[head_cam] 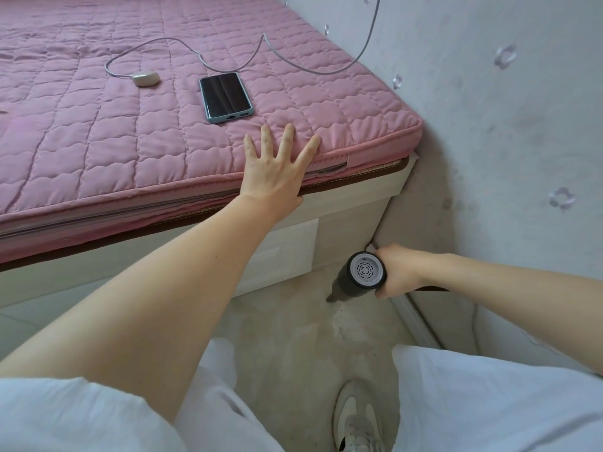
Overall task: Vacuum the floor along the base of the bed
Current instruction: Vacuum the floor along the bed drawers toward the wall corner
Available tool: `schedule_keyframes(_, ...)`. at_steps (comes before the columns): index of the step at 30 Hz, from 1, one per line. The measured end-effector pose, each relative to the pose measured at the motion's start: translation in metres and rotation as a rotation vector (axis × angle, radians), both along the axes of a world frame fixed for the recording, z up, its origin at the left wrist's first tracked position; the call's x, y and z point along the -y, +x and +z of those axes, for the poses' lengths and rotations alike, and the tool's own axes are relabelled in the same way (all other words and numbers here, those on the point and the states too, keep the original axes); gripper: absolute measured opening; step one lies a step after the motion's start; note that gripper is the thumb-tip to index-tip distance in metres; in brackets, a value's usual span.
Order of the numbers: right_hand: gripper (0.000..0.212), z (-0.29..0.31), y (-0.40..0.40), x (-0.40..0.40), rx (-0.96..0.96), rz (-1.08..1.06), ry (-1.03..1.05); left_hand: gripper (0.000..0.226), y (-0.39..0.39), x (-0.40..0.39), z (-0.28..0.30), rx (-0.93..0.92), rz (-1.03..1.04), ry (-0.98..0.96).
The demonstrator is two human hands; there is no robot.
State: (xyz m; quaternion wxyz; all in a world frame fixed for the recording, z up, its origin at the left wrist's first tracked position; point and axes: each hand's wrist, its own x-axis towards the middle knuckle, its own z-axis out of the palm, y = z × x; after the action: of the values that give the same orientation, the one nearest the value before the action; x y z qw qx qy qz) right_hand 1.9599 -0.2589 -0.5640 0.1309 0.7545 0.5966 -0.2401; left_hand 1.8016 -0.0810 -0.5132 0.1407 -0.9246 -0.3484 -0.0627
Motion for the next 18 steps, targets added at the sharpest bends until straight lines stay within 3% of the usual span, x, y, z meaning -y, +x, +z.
schedule_keyframes(18, 0.027, 0.009, -0.002, -0.010, -0.073, -0.097, -0.043, 0.084, -0.006, 0.019, 0.004, 0.023, 0.046, -0.101)
